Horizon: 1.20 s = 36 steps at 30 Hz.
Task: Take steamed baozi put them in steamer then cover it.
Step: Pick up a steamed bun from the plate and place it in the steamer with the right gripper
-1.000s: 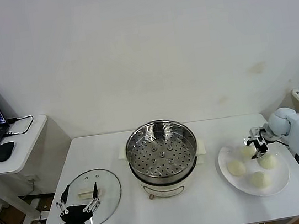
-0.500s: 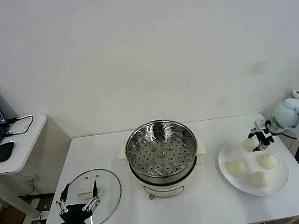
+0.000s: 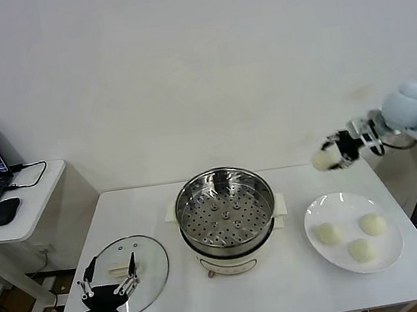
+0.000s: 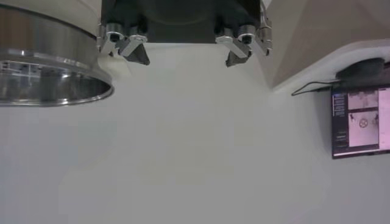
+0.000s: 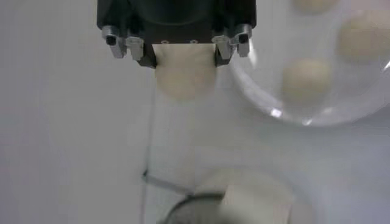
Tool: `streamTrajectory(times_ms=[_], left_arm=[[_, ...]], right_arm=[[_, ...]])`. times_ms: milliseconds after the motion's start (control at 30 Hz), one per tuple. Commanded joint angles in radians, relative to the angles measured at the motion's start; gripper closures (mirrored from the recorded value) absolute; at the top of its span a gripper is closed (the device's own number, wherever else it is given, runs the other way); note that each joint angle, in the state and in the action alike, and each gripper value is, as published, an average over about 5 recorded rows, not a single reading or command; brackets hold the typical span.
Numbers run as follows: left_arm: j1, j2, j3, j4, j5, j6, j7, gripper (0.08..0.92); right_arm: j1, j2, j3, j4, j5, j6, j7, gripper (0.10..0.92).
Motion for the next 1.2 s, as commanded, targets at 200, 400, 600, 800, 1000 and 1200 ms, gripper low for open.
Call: streamTrajectory(times_ms=[200, 400, 600, 800, 1000, 1200], left_arm=[[-0.017, -0.003, -0.009, 0.024, -0.017, -0.002, 0.001, 0.177], [-0.031, -0.007, -0.016, 0.041, -0.024, -0.003, 0.000, 0.177], [-0.027, -0.016, -0.020, 0.041, -0.022, -0.003, 0.000, 0.177], [-0.027, -0.017, -0.032, 0.046, -0.021, -0.004, -0.001, 0.177], [-0.023, -0.018, -0.042, 0.041, -0.020, -0.005, -0.001, 0.177], [-0.016, -0.023, -0.044, 0.032, -0.020, -0.006, -0.001, 0.177]], right_arm=[[0.281, 0.294, -0.293, 0.147, 0.179, 0.057, 0.111, 0.431], [0.203, 0.465, -0.324, 0.048, -0.010, 0.180, 0.158, 0.431], [0.104, 0.567, -0.314, -0.093, -0.251, 0.319, 0.188, 0.431], [0.030, 0.606, -0.293, -0.172, -0.420, 0.430, 0.226, 0.431], [-0.009, 0.632, -0.274, -0.228, -0.575, 0.498, 0.253, 0.431], [-0.034, 0.642, -0.256, -0.269, -0.660, 0.537, 0.273, 0.431]])
